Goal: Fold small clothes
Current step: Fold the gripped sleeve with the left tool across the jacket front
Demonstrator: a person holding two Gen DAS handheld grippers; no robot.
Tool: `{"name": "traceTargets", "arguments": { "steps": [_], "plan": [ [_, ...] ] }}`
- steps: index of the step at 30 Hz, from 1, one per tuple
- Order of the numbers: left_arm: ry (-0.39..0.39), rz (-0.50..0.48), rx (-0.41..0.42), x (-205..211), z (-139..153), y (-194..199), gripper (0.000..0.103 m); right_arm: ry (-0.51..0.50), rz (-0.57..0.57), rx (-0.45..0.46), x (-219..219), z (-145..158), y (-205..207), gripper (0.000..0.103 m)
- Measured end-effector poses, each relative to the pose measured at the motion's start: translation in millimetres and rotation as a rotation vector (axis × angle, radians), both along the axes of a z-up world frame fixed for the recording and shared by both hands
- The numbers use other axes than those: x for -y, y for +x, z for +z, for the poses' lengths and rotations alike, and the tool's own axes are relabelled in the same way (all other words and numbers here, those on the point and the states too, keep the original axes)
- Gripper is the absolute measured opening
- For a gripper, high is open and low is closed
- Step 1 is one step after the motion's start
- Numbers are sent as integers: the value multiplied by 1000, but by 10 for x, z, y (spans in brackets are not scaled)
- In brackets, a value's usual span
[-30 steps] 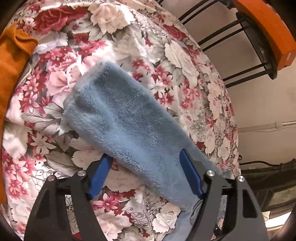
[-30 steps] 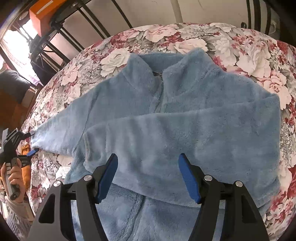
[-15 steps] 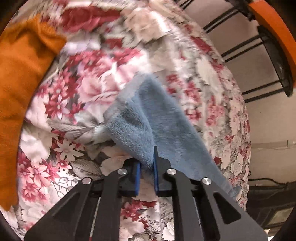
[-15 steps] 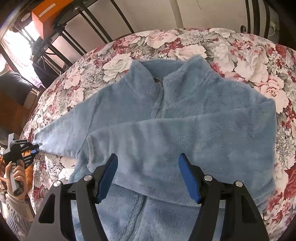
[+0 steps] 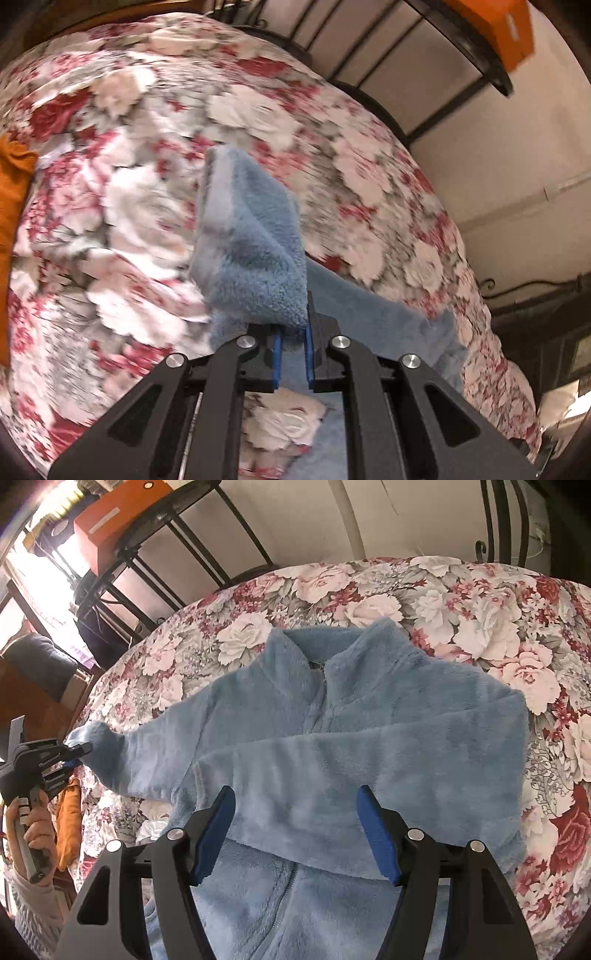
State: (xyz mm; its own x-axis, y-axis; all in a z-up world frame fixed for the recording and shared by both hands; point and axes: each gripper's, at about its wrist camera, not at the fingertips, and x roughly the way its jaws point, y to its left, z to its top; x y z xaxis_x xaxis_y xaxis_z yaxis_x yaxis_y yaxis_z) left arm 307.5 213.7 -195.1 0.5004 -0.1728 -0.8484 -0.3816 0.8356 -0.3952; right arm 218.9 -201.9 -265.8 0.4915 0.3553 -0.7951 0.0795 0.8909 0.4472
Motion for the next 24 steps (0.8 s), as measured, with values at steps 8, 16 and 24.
{"name": "traceTargets", "arguments": {
  "steps": [8,16,24],
  "plan": [
    [49,-120,2,763,27,115,8,33,-42,11,260,48,-97,68],
    [92,-259,10,1541,8,139,8,74,-110,10,620,37,-225,68],
    [94,-354,12,2124,-2,111,8,82,-148,11,841,36,-376,68]
  ]
}}
